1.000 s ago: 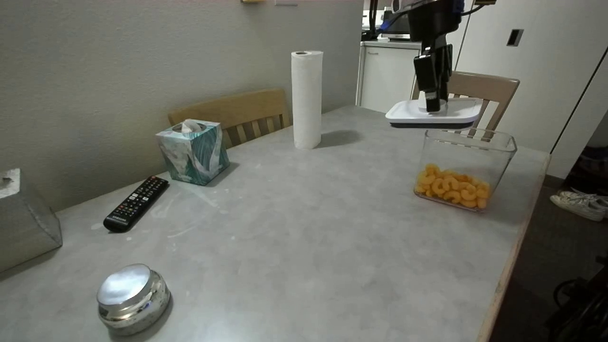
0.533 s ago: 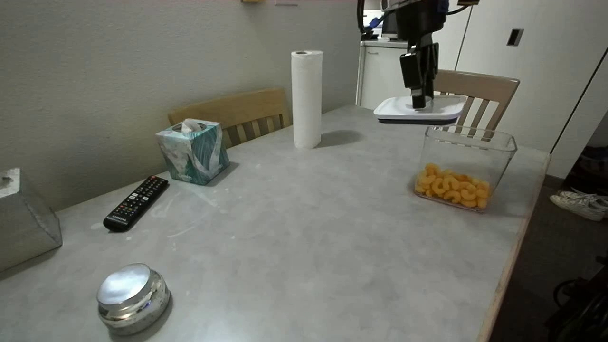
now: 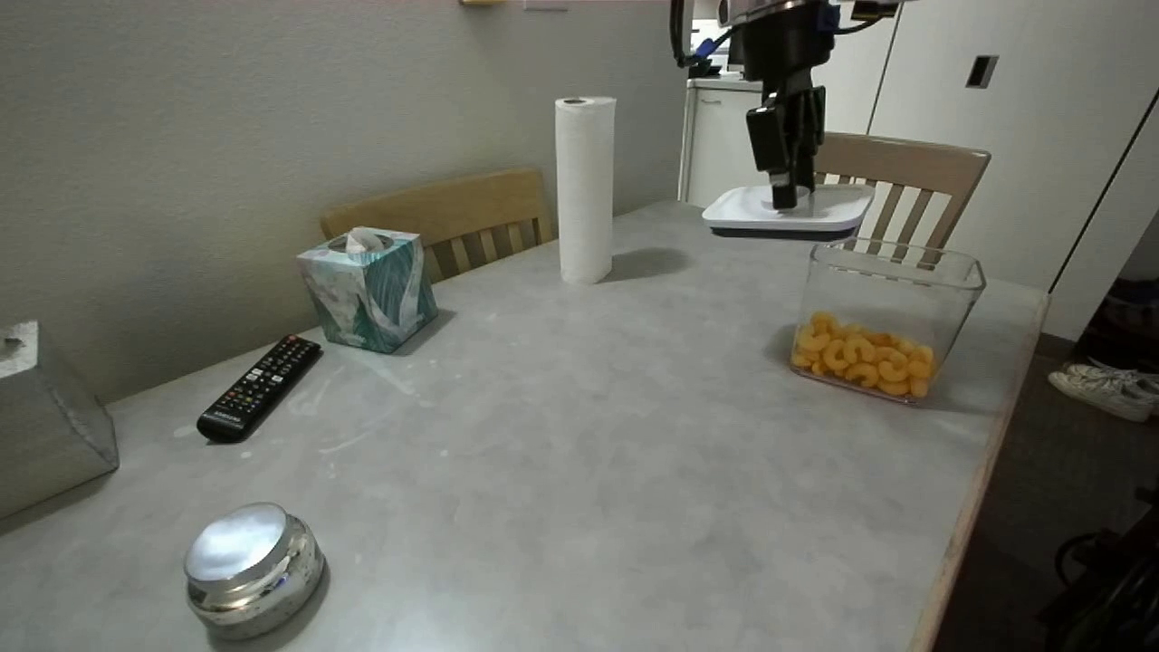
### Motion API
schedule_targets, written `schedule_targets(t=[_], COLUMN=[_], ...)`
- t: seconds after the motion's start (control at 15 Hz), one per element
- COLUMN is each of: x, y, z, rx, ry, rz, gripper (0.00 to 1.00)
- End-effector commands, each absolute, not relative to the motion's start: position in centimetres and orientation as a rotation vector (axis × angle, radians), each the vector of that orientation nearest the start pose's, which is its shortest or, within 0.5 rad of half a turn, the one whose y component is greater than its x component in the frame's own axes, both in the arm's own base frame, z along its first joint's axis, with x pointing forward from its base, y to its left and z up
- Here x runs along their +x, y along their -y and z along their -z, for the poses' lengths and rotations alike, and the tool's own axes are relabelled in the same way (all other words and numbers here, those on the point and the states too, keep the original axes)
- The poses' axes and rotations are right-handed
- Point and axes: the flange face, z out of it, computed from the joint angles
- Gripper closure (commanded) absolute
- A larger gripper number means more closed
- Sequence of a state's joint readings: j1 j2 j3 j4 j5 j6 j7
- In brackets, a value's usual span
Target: Cover the container with the white lid and then press the button atop the lid
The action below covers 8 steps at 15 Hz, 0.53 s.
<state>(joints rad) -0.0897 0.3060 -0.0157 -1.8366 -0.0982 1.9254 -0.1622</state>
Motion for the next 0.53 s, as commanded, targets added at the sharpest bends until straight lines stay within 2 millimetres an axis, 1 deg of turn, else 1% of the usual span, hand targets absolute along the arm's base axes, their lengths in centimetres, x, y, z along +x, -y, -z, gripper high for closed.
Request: schedule_targets(t=[0.0, 0.2, 0.47], x=[58.5, 56.9, 54.0], y=[7.0, 7.0, 7.4], z=[-35.4, -35.3, -34.7], rx=[-3.175, -3.179, -3.181], ry=[0.051, -0.025, -0.017], rz=[-0.359, -0.370, -0.379], gripper=[0.72, 0.72, 0.72])
